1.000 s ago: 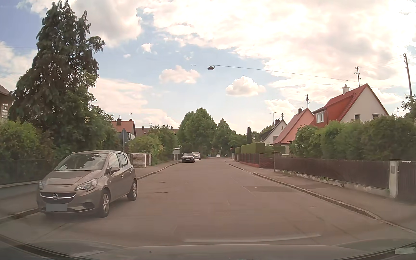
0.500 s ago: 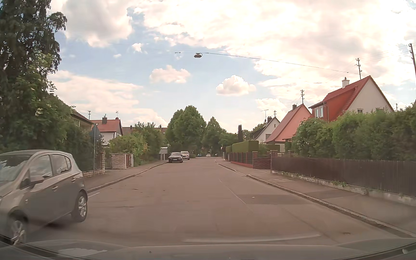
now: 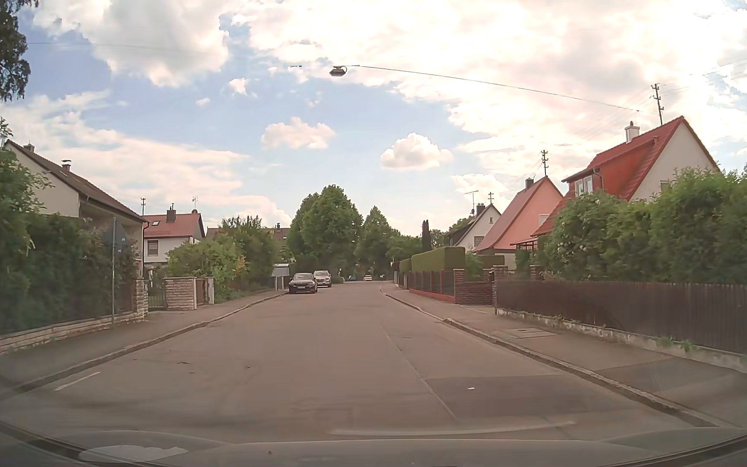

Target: Follow the waypoints while adhering to traffic rules and regulations

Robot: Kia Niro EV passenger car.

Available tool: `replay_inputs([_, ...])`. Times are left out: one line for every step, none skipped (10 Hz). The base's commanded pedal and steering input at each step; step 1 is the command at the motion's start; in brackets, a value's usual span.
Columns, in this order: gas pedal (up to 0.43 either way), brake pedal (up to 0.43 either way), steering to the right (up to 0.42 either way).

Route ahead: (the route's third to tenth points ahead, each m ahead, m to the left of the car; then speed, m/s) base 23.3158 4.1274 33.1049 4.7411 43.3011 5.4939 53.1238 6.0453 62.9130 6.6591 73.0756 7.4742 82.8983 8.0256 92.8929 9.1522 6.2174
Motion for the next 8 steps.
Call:
replay_inputs([0.138, 0.018, -0.009])
replay_inputs([0.138, 0.018, -0.013])
replay_inputs([0.138, 0.018, -0.014])
replay_inputs([0.138, 0.018, -0.015])
replay_inputs([0.138, 0.018, -0.020])
replay_inputs([0.138, 0.018, -0.023])
replay_inputs([0.138, 0.018, -0.024])
replay_inputs([0.138, 0.018, -0.026])
